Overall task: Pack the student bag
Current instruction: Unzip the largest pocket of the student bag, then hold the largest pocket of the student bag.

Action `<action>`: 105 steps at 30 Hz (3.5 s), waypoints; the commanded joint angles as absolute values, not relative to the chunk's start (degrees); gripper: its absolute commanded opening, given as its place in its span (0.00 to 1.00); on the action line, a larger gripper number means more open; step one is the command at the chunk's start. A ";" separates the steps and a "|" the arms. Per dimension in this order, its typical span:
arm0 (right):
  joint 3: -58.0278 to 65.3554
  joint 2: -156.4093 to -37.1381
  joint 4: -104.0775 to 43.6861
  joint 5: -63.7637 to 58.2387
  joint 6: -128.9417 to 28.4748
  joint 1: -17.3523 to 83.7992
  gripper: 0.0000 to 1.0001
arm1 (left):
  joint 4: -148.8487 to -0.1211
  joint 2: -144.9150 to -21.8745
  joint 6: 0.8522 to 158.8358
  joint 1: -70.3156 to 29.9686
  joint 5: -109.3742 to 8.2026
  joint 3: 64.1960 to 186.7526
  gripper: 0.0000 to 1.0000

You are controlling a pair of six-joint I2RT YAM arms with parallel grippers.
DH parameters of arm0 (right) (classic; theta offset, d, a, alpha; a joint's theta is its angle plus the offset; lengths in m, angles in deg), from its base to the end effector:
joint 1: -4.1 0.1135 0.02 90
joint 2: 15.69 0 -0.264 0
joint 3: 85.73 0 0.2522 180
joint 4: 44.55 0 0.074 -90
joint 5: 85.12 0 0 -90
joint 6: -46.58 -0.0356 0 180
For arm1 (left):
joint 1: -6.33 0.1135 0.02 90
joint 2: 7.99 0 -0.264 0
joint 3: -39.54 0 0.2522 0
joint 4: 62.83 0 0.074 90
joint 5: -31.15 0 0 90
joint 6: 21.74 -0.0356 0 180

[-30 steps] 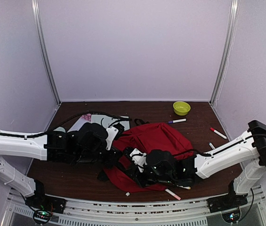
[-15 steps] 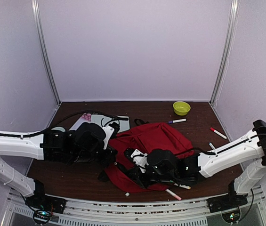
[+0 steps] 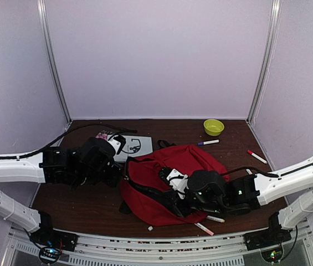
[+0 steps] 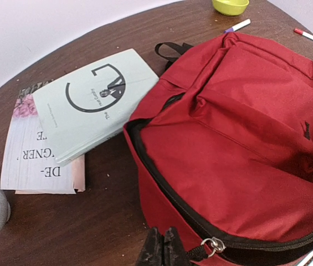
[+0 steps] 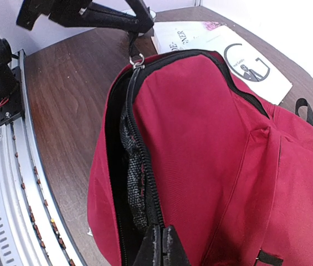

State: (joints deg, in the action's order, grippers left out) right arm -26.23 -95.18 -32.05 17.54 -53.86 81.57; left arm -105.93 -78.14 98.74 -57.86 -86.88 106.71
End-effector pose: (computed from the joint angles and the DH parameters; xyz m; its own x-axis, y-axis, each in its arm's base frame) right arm 0.0728 0.2917 0.2284 -0.2799 -0.4446 -0.8509 -0.8761 0.4807 0.0371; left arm 0.1262 -0.2226 0.2728 -0.6014 0.2150 -0.7695 0.4034 0.9130 -0.0601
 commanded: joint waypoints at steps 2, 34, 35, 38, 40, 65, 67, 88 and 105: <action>-26.79 -94.35 -27.03 21.21 -52.82 83.33 0.00 | -105.92 -79.38 95.61 -55.91 -89.98 110.65 0.00; -18.21 -106.79 -32.22 25.28 -52.83 85.67 0.50 | -95.11 -86.00 93.09 -52.28 -73.02 110.79 0.00; -17.63 -107.15 -32.40 24.85 -52.89 85.67 0.51 | -95.05 -86.03 93.13 -52.37 -73.02 110.76 0.00; -15.82 -107.82 -32.84 24.51 -52.61 85.66 0.51 | -94.76 -85.96 93.23 -52.47 -73.00 110.49 0.00; -14.27 -108.63 -32.36 24.66 -52.04 85.58 0.51 | -94.46 -85.78 93.31 -52.56 -73.08 110.21 0.00; -0.79 -119.50 -31.30 21.59 -59.59 78.88 0.52 | -93.80 -74.60 98.68 -52.74 -76.81 102.49 0.00; 0.37 -120.12 -31.05 20.77 -59.46 78.79 0.52 | -93.52 -74.86 98.66 -52.74 -76.41 102.51 0.00; 3.90 -124.83 -29.20 19.13 -62.53 77.29 0.32 | -93.42 -74.38 98.44 -52.74 -75.50 102.52 0.00; 1.59 -124.94 -27.48 19.75 -63.30 76.98 0.10 | -93.82 -74.32 98.15 -52.74 -75.25 103.22 0.00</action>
